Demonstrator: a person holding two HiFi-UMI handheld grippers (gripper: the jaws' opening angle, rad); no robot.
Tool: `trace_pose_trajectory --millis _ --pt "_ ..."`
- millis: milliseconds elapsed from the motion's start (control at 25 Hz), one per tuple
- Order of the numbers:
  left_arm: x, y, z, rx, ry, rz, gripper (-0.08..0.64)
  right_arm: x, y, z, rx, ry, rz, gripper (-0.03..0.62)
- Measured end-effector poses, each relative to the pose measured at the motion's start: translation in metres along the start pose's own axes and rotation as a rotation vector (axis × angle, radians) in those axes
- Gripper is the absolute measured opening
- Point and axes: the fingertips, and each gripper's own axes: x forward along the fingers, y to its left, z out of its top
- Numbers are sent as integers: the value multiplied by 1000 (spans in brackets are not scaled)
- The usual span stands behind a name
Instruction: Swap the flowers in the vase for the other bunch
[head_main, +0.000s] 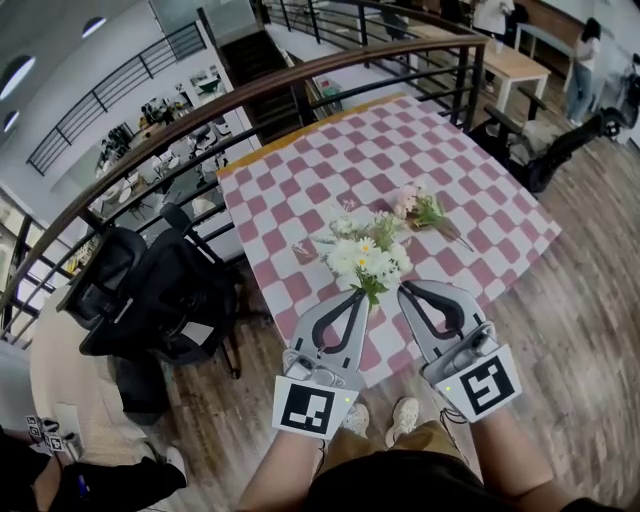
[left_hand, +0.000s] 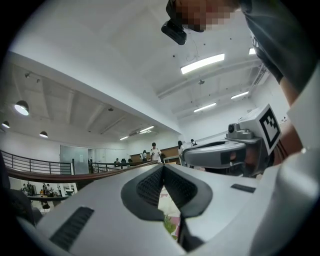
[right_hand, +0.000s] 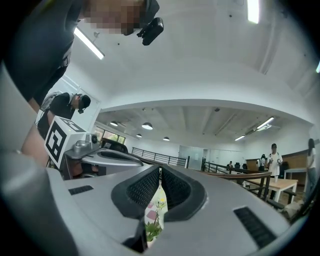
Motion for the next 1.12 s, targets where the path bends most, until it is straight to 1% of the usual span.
trace_pose_trajectory --millis 280,440,600,800,840,960,1000,1120 --pt "9 11 26 30 -46 -19 8 11 -1 24 -34 -40 3 41" --pt "11 13 40 26 -77 -38 8 14 0 36 -33 -72 5 41" --pt "12 13 51 48 -91 -52 8 14 -2 49 -41 -106 4 38" --pt "13 15 58 70 -103 -60 8 16 -4 55 -52 -115 -7 37" --pt "13 15 59 77 -104 -61 8 16 -3 55 -55 -113 -7 37" --pt "13 16 60 136 -95 -72 8 17 -2 53 -60 -103 -10 37" --pt "13 15 60 129 -95 -75 8 17 -3 52 -60 -101 -12 37" --pt "13 17 61 26 -112 -71 8 17 -6 53 -60 -104 -18 37"
